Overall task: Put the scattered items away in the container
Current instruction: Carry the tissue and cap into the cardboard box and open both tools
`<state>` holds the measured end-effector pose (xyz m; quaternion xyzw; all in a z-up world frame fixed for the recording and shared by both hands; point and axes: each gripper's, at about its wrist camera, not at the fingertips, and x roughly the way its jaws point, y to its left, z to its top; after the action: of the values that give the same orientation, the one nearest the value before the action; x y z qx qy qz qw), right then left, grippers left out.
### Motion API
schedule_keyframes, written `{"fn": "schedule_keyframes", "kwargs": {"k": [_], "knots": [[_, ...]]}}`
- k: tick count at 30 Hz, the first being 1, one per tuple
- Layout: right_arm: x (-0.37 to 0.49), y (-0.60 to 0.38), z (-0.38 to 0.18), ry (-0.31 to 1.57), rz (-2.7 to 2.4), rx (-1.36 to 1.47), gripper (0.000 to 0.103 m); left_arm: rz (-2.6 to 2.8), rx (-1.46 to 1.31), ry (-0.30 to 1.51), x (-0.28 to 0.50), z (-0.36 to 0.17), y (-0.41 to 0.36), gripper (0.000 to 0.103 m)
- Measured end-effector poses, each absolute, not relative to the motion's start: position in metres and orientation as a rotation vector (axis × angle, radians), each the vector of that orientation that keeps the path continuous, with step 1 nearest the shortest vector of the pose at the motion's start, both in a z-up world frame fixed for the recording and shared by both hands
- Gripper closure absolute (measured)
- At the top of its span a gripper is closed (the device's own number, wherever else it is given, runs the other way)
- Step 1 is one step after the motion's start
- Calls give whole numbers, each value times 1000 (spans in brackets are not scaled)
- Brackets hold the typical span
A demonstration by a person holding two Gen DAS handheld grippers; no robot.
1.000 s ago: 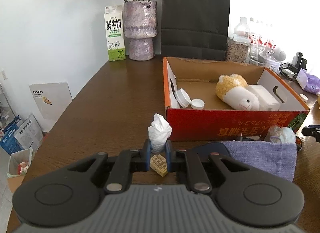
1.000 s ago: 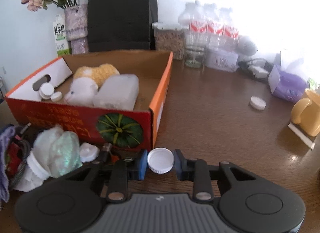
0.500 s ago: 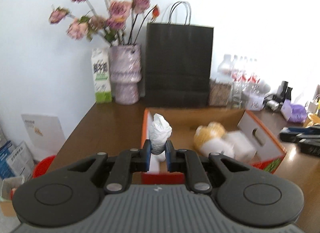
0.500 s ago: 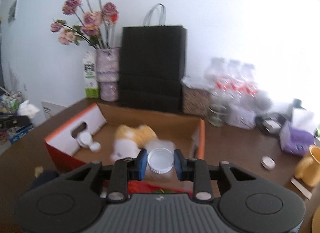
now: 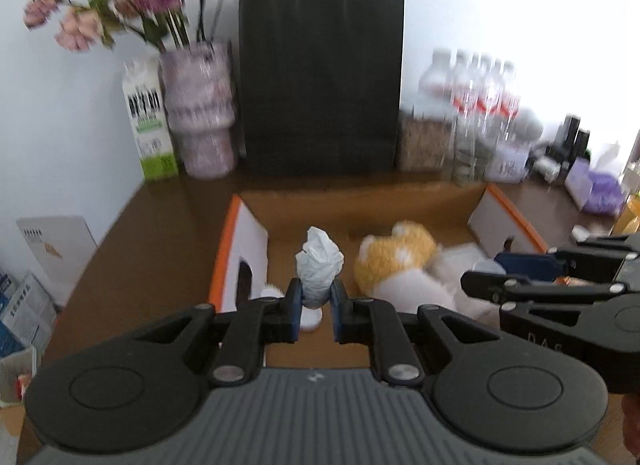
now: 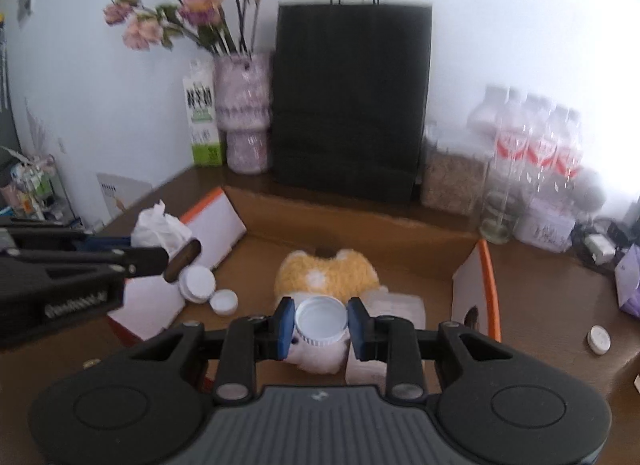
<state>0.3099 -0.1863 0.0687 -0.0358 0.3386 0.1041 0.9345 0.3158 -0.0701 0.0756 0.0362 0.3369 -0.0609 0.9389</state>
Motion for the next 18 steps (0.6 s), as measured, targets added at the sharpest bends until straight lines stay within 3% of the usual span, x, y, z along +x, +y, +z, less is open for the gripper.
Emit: {"fn": "schedule_keyframes", "kwargs": {"k": [18], "knots": [[330, -201, 26, 820, 192, -72, 76, -107, 84, 870, 355, 12, -77, 88]]}}
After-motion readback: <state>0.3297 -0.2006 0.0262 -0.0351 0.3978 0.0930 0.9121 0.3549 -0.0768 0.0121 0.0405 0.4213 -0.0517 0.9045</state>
